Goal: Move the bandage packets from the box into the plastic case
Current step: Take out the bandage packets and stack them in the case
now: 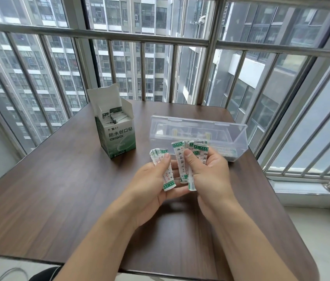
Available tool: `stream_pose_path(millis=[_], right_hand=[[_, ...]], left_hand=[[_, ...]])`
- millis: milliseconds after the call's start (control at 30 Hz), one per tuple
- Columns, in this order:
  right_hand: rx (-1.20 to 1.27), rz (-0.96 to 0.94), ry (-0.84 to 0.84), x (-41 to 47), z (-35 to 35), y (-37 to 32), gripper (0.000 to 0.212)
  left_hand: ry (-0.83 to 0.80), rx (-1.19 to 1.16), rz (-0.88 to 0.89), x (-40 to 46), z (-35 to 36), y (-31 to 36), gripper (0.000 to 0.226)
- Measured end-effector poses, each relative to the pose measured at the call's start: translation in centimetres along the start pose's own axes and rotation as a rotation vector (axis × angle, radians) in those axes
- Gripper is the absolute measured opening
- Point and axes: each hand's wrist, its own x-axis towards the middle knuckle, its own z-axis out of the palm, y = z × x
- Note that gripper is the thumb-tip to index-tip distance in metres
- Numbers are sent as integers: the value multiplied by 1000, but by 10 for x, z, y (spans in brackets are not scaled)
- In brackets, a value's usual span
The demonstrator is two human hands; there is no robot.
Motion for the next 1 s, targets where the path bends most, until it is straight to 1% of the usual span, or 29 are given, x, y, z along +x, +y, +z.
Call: stream_pose_path(millis=[100, 167, 233, 300, 367, 433, 500, 567, 633, 700, 733, 800, 833, 867, 900, 933, 1000], right_hand=[[99, 24, -7, 0, 1, -2, 19], [45, -10, -9, -1, 3, -1, 17], [-87, -91, -7, -3, 5, 3, 10], [-308, -202, 14, -3, 7, 7, 6], [-542, -294, 42, -1, 7, 11, 17], [-706, -310, 46, 2, 6, 14, 29], [-854, -307, -9, 4, 4, 16, 39], [-930, -322, -45, 3, 2, 15, 47], [-916, -338, -37, 3, 0, 16, 51], [-797, -363, -4, 1, 1, 16, 55], [-711, -370, 22, -1, 2, 15, 57], [-536, -364, 26, -7, 3, 8, 64], [-493, -358, -23, -11, 2, -1, 68], [-505, -377, -121, -15, -1, -12, 71], [-592, -418, -258, -16, -6, -26, 73], [-744, -463, -414, -15, -12, -40, 82], [-1100, -502, -709, -9, -23, -64, 115]], left_hand=[[31, 29, 44, 3, 4, 0, 41], [72, 41, 70, 6, 10, -2, 42], [120, 42, 101, 8, 18, -7, 50], [181, 47, 129, 9, 28, -12, 59], [220, 30, 134, 10, 35, -17, 62], [225, -33, 98, 12, 38, -20, 59], [202, -75, 50, 14, 38, -20, 54], [197, -100, 12, 14, 37, -20, 55], [168, -136, -29, 13, 36, -19, 57], [92, -158, -71, 10, 34, -16, 57], [53, -160, -83, 9, 32, -16, 54], [7, -122, -77, 8, 29, -16, 36], [3, -69, -66, 7, 27, -16, 26], [2, -12, -58, 6, 27, -16, 22], [3, 37, -51, 6, 26, -14, 22], [5, 75, -40, 6, 25, -13, 24], [15, 94, -41, 7, 23, -7, 18]])
